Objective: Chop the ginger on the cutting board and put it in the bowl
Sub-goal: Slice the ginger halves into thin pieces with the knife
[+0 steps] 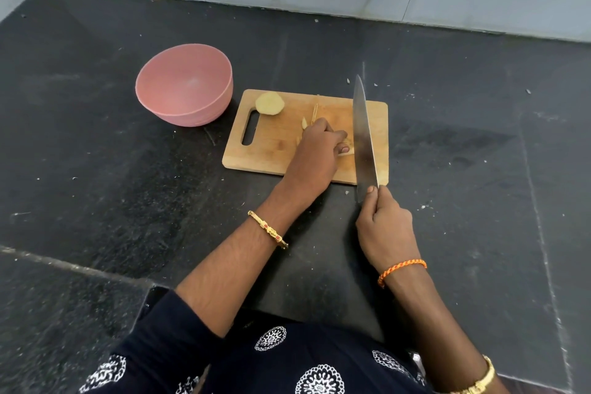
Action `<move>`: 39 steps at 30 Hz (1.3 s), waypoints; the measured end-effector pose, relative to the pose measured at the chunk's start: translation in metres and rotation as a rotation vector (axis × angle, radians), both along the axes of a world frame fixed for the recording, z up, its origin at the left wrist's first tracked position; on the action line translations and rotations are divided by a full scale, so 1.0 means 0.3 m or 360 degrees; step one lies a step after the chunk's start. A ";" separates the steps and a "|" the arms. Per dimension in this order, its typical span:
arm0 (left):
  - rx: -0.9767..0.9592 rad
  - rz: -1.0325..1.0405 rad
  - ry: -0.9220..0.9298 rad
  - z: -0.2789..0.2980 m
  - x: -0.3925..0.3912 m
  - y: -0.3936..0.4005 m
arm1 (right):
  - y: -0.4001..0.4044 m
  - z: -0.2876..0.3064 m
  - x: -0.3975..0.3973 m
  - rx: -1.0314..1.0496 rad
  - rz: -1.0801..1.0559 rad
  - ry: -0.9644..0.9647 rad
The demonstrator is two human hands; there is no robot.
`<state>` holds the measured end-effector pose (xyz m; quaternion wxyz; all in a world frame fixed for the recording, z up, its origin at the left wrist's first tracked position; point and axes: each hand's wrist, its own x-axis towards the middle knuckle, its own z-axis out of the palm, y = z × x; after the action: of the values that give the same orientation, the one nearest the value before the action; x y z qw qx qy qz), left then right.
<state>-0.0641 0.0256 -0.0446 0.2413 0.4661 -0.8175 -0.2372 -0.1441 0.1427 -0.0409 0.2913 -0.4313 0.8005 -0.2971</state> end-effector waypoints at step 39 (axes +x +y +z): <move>-0.0120 0.0124 -0.0210 0.008 0.069 -0.001 | 0.063 0.106 -0.037 0.0106 0.0102 0.0004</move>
<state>-0.0433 0.0254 -0.0422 0.2132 0.5026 -0.8213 -0.1653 -0.1551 0.1615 -0.0092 0.3140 -0.4472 0.7960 -0.2604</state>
